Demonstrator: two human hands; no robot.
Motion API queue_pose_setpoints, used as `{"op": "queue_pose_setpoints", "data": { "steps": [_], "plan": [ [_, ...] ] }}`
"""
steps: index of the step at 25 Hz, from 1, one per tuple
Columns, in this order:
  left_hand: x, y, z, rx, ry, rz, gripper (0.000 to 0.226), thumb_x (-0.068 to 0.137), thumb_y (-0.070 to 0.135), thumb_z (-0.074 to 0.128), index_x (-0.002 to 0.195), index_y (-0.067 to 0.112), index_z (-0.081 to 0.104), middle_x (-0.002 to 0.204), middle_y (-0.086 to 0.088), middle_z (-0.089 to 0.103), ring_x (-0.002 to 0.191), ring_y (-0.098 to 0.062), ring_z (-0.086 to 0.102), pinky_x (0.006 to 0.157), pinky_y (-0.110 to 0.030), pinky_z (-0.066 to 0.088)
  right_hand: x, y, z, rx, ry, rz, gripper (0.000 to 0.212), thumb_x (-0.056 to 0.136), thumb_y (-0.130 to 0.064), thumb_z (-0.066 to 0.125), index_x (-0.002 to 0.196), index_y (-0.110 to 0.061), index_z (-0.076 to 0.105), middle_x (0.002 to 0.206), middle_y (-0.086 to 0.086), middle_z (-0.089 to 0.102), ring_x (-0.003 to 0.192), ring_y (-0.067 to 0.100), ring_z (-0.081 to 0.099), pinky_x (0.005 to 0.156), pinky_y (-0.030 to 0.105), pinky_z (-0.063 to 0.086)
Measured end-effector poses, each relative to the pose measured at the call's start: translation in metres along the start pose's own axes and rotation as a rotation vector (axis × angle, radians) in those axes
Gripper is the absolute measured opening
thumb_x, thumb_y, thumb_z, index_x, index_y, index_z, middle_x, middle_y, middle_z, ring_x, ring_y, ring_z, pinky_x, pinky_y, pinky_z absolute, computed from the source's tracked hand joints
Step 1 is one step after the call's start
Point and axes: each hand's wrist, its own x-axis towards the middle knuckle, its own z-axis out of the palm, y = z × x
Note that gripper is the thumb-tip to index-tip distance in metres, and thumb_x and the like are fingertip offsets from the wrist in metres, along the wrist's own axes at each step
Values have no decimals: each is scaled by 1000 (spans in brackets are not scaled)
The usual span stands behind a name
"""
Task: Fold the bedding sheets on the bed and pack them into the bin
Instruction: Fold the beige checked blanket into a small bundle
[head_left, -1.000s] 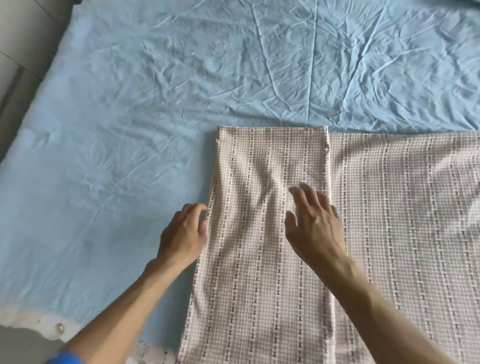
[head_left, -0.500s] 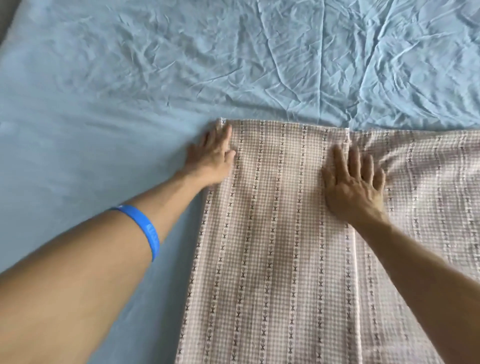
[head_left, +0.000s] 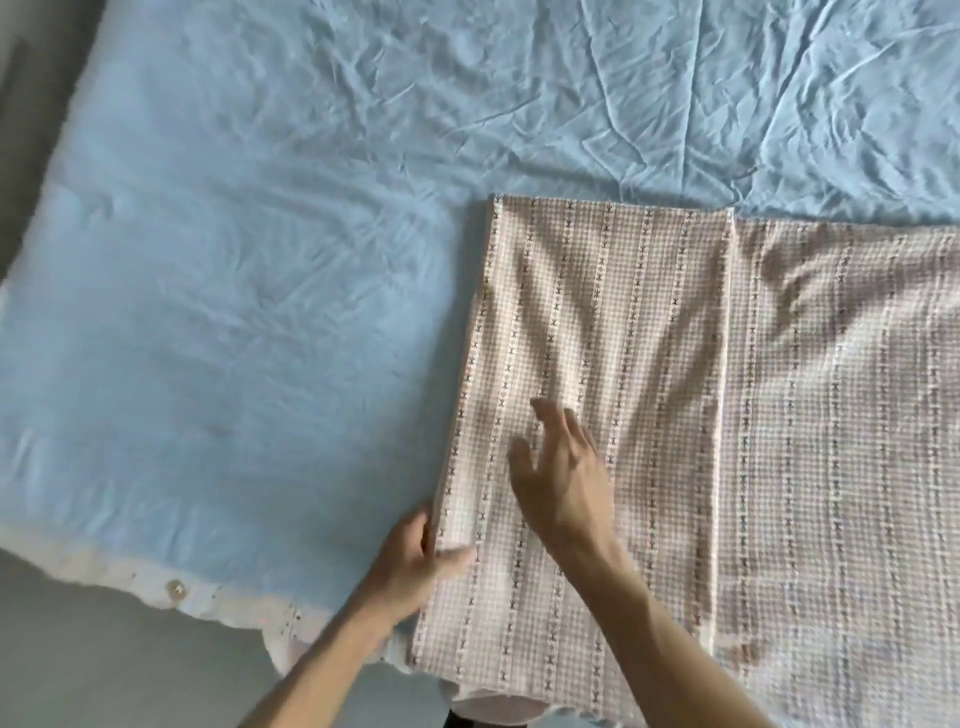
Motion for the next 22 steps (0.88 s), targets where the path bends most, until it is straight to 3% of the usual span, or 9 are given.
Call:
{"op": "queue_pose_setpoints", "data": {
  "steps": [3,5,6,9,12,15,18,20,22],
  "plan": [
    [-39,10,26,147,117,253,45,80,10,73,117,32,61,107,29,67,104,6,63,88,-11,47,55,-47,-11,-97,-68,55,84,90,-50,55,154,-16,12,147,7,37,124,36,47,90,45,45],
    [-59,31,55,306,180,455,53,79,23,71,123,45,52,103,47,56,94,21,55,81,4,36,80,-56,-25,-157,-5,128,81,91,-40,53,154,-11,11,144,12,42,121,37,51,85,43,44],
    [-68,41,70,376,199,520,58,75,30,69,124,51,46,105,49,51,92,20,54,78,7,33,90,-57,-34,-170,52,150,73,90,-33,53,150,-8,19,136,14,51,116,37,56,80,40,42],
    [-86,54,117,443,199,627,83,57,24,83,131,41,48,129,27,46,107,4,50,81,10,29,91,-57,-60,-218,116,107,51,87,-28,55,131,-8,37,121,12,58,106,36,61,73,38,36],
    [-96,66,154,440,241,611,82,55,25,74,130,47,49,111,17,54,94,3,54,67,5,36,80,-53,-82,-295,52,6,38,86,-21,59,121,-9,48,116,11,63,106,33,63,76,35,43],
    [-104,66,192,436,281,598,78,66,24,66,131,62,44,96,25,62,78,4,62,63,1,43,76,-22,-145,-51,130,14,25,87,-21,55,108,-11,62,105,14,69,97,35,64,73,33,42],
    [-122,67,261,495,287,599,67,68,29,54,132,48,48,88,21,64,67,1,63,54,-8,48,69,58,-222,288,160,121,23,86,-19,52,96,-7,68,88,17,69,81,36,65,64,34,49],
    [-133,74,309,562,260,554,75,61,38,46,136,44,40,72,20,62,46,1,55,43,-12,44,60,109,-267,525,96,188,18,79,-16,58,88,-7,70,83,15,73,78,35,70,62,43,59],
    [-129,77,361,643,290,524,83,58,40,44,141,43,31,64,17,61,35,3,45,38,-13,40,57,153,-307,619,44,234,9,77,-11,63,81,-8,70,78,12,74,72,30,72,59,42,60]
  ]
}}
